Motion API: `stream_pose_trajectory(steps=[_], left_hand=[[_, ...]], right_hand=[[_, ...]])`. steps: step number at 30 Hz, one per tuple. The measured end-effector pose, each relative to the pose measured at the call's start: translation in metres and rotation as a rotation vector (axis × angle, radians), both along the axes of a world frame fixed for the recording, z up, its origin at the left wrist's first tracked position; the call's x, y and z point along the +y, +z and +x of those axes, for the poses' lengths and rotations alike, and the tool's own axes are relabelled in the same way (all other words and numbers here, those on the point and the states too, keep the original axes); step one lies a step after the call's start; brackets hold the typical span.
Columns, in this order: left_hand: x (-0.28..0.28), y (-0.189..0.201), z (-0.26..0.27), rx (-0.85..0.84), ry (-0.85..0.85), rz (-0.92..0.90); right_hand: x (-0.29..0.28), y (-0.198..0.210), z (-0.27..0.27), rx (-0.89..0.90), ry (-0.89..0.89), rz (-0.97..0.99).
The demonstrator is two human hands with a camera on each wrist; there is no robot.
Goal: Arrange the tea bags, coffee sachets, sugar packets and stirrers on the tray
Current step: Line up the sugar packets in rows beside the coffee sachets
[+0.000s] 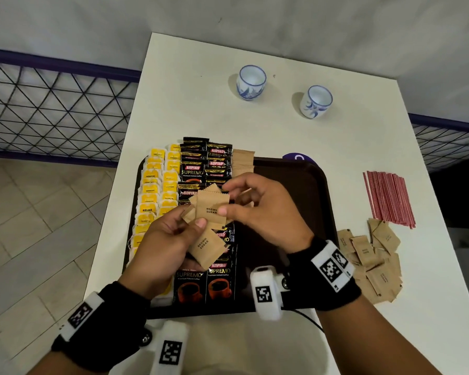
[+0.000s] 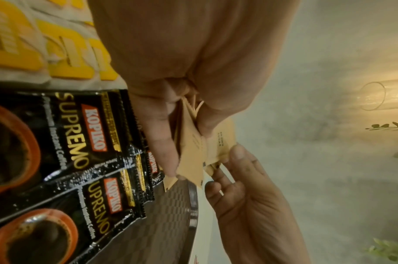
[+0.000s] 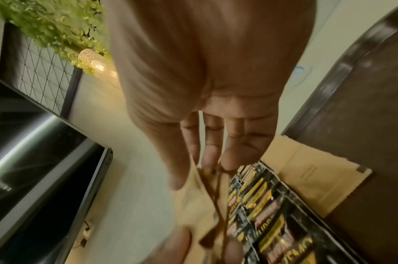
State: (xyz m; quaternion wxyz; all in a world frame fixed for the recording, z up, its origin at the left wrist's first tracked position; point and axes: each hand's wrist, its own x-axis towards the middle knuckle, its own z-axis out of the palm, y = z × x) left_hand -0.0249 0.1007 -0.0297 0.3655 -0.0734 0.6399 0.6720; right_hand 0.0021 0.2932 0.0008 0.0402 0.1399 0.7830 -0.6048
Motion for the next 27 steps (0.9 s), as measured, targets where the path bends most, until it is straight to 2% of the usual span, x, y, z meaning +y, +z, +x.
stream_pose_trajectory(steps=[9, 15, 20, 27], left_hand=[[0.007, 0.000, 0.005, 0.038, -0.079, -0.010], [0.008, 0.001, 0.005, 0.057, -0.094, -0.011], [0.012, 0.003, 0.006, 0.038, -0.058, -0.009], [0.013, 0.002, 0.006, 0.008, 0.007, -0.015]], right_hand=[[0.012, -0.009, 0.007, -0.084, -0.048, -0.074], [0.016, -0.006, 0.010, -0.099, -0.067, -0.212], [0.021, -0.003, 0.011, -0.157, -0.062, -0.260], [0.028, 0.000, 0.010, -0.136, -0.085, -0.280]])
